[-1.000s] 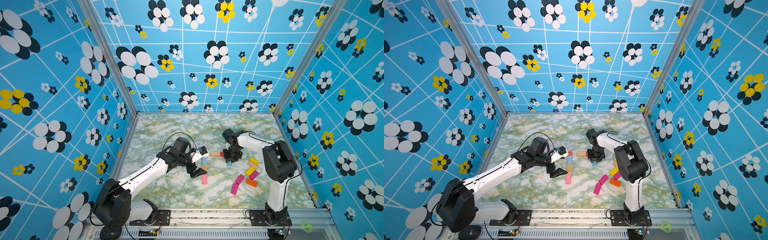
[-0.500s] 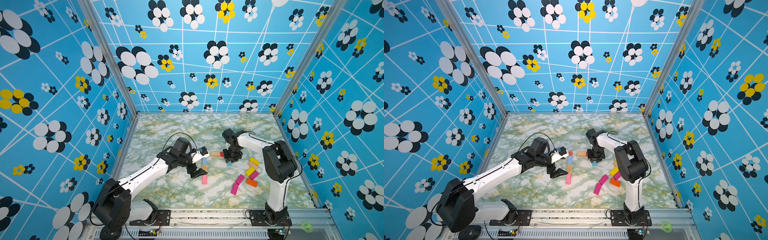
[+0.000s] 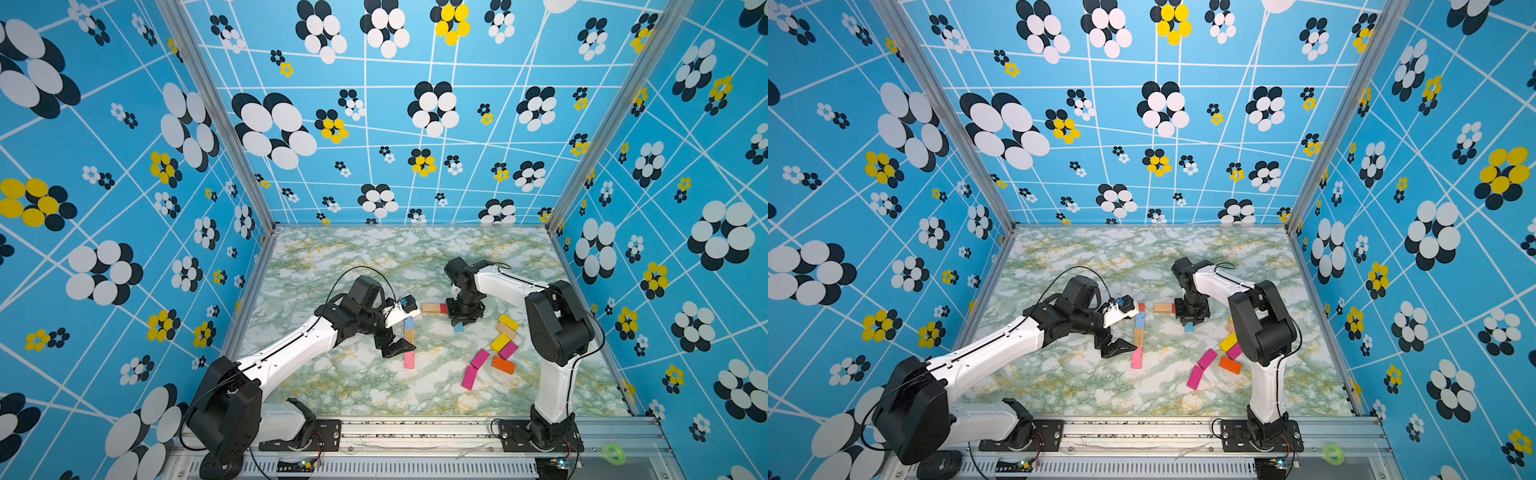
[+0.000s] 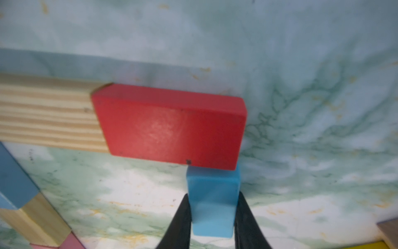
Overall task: Assemble the number 7 with building blocks
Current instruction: Assemble the building block at the center of the board.
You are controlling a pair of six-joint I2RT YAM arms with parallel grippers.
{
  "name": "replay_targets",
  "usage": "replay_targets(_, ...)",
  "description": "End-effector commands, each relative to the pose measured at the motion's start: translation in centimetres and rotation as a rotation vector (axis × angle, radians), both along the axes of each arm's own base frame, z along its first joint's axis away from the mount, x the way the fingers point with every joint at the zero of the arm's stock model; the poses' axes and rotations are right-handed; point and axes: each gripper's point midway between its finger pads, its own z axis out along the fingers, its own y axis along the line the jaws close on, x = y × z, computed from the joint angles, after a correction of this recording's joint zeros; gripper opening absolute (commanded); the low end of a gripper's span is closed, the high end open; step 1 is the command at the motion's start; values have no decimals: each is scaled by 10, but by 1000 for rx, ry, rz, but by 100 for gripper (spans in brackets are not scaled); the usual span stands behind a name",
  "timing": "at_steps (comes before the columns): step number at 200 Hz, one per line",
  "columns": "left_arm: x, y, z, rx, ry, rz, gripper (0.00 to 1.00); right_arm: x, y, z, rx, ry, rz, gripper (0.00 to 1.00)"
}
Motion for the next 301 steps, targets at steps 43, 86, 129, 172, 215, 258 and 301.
replay_targets(43,-2,-2,3,0,-8,-16,99,23,7,6,41,-94,-13,17)
replay_targets(86,-1,-2,3,3,-5,-16,99,21,7,2,39,-81,-11,17)
replay_targets(129,-1,-2,3,1,-5,-17,99,18,2,-3,6,-58,-11,25)
replay_targets(172,-1,-2,5,-2,-10,-16,99,17,0,5,0,-65,-11,53)
replay_targets(215,0,0,11,-8,-24,-2,99,35,6,43,40,-150,-37,65)
replay_targets(258,19,10,31,-62,-40,110,99,66,-5,59,141,-182,-131,82)
replay_targets(301,49,32,50,-141,-31,251,99,78,-4,44,239,-147,-160,82)
